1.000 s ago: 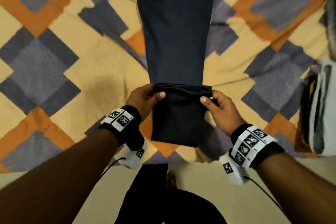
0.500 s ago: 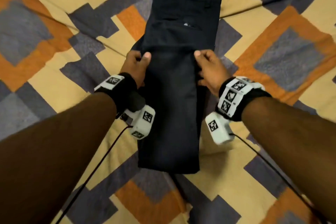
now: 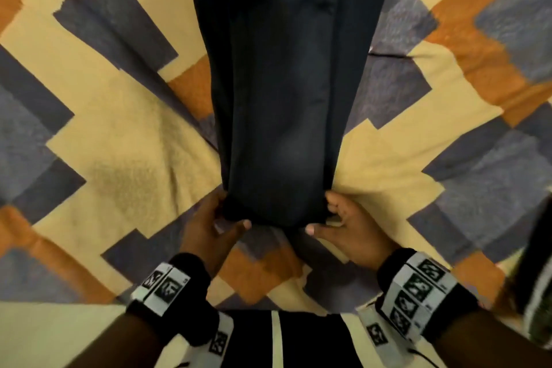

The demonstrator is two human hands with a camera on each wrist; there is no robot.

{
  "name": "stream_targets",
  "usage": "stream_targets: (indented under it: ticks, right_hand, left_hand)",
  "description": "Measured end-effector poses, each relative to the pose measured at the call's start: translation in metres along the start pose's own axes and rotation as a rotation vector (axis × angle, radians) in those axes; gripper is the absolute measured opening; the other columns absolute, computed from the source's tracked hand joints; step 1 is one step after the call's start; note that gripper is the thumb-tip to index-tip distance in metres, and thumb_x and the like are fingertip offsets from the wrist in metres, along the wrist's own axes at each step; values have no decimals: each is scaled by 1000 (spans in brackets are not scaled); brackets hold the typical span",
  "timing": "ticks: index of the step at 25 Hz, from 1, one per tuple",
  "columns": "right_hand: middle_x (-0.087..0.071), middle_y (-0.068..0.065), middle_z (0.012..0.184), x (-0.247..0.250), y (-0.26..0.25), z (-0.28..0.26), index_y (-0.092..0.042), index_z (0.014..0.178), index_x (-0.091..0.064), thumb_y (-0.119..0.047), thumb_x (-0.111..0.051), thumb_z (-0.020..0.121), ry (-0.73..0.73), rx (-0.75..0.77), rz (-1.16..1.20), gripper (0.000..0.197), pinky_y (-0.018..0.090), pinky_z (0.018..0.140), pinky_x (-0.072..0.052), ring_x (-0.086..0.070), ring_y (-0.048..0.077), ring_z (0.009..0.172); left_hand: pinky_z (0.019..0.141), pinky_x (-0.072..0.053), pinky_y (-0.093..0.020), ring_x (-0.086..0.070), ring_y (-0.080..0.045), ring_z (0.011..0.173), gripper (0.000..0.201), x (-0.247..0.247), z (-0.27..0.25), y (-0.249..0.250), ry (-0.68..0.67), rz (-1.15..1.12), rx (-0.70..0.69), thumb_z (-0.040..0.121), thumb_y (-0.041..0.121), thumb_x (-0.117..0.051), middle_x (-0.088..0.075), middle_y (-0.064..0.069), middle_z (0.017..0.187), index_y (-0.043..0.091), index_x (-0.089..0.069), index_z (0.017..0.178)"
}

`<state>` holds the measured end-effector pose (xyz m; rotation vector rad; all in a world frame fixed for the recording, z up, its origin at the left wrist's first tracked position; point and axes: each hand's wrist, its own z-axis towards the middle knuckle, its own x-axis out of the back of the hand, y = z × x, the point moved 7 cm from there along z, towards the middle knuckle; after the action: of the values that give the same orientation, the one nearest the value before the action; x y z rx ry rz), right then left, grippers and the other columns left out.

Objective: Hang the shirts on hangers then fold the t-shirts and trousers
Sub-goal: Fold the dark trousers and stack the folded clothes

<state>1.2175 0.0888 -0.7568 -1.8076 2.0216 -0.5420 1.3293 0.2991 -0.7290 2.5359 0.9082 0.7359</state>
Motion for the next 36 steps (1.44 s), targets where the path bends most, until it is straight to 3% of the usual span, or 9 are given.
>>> stream_targets:
  ticks: [3, 8, 13, 17, 22, 25, 28, 32, 36]
  right_hand:
    - [-69, 4, 113, 7, -9, -10, -12, 118, -62, -24, -72, 84, 53, 87, 47, 38, 44, 96, -50, -63, 20, 109]
    - [-68, -11, 89, 46, -25, -64, -29, 95, -62, -19, -59, 92, 95, 209, 27, 11, 22, 76, -49, -63, 10, 87]
    - [-44, -9, 85, 50, 65, -104, -27, 72, -50, -42, -64, 78, 22, 78, -412, 22, 23, 69, -37, -45, 4, 76]
    - [-42, -12, 78, 32, 109, -96, -33, 75, -49, -16, -76, 81, -40, 41, -434, 32, 12, 61, -35, -44, -2, 66]
    - [-45, -2, 64, 23, 125, -101, -7, 73, -56, -20, -67, 88, -30, -95, -516, 23, 25, 56, -29, -42, 9, 61]
    - [-53, -3, 92, 8, 103, -105, -2, 91, -67, -12, -65, 88, -56, 88, -618, 10, 22, 68, -32, -51, 15, 82]
    - [-51, 15, 126, 1, 101, -104, -8, 107, -65, -18, -48, 84, -88, 197, -823, 30, 38, 83, -49, -52, 36, 108]
    - [-53, 17, 95, 2, 98, -107, -5, 72, -64, -19, -65, 71, -16, 265, -881, 13, 37, 69, -48, -55, 38, 84]
    - [-60, 10, 89, -3, 99, -126, -8, 71, -66, -25, -69, 77, 34, 384, -934, 18, 30, 67, -39, -48, 27, 84]
  left_hand:
    - [59, -36, -1, -50, -1, 78, 29, 1, 6, 13, -69, 141, -1, 81, 16, -73, -57, 10, 93, 26, -56, 103]
    - [75, -35, -9, -49, -5, 97, 31, -19, -37, 31, -263, 157, -252, 66, 56, -69, -60, 8, 99, 29, -70, 81]
    - [68, -34, -21, -56, -15, 76, 35, -94, -74, -23, -439, 379, -228, 69, 43, -69, -58, 2, 82, 13, -69, 88]
    - [82, -38, -24, -55, -31, 107, 37, -118, -62, -54, -412, 446, -131, 81, 22, -73, -58, -17, 115, 3, -65, 111]
    - [87, -44, -27, -55, -25, 107, 42, -110, -62, -64, -447, 629, -65, 85, 39, -66, -56, -8, 120, 6, -67, 111]
    - [82, -43, -27, -55, -25, 103, 38, -108, -61, -65, -480, 680, -64, 85, 41, -65, -55, -6, 115, 7, -68, 103]
    - [68, -37, -12, -54, -15, 87, 19, -97, -71, -61, -446, 436, -160, 80, 25, -75, -50, 4, 105, 12, -66, 69]
    - [68, -34, 2, -53, -4, 80, 16, -81, -94, -59, -438, 292, -350, 76, 22, -77, -52, 3, 101, 7, -71, 73]
    - [74, -43, -18, -62, -25, 91, 27, -73, -90, -70, -431, 419, -299, 80, 24, -74, -64, -12, 102, 0, -73, 94]
